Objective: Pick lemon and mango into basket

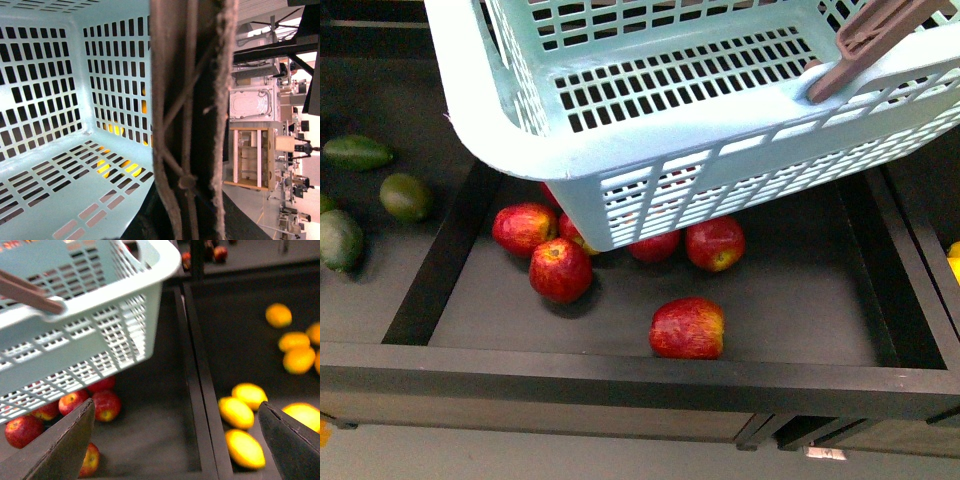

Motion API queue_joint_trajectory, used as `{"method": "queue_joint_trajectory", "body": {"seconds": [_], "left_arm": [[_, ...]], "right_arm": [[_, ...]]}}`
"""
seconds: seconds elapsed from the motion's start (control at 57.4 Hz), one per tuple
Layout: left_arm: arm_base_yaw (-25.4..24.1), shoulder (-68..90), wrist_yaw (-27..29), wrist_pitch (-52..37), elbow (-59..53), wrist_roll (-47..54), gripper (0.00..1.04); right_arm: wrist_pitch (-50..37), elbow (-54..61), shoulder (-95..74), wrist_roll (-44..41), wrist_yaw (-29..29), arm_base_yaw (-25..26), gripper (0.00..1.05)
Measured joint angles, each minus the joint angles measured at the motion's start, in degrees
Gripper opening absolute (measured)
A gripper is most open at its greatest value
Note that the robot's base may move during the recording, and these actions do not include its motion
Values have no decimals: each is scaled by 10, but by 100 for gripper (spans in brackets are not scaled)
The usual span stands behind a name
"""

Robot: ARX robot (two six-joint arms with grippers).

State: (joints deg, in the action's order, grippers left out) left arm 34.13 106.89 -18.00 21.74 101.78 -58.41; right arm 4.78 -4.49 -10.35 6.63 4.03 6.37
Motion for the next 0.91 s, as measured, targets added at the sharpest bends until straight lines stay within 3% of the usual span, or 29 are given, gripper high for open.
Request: {"method": "queue_joint_trajectory", "body": {"seconds": [0.122, 0.296, 0.453, 0.644, 0.905], "left_arm": [[0, 0, 1, 0, 0, 0, 6], [0, 0, 1, 0, 0, 0, 6], [0, 0, 1, 0, 0, 0, 6], [0, 0, 0, 0, 0, 0, 6], [0, 0, 1, 0, 0, 0, 6]], "right_arm": [[-155, -48, -211, 38, 95, 166, 96], [-324, -111, -446, -23, 142, 268, 96], [-426, -195, -675, -155, 148, 322, 96], [-348, -338, -916, -338, 154, 360, 96], [-234, -513, -1115, -522, 120, 363, 96]]}}
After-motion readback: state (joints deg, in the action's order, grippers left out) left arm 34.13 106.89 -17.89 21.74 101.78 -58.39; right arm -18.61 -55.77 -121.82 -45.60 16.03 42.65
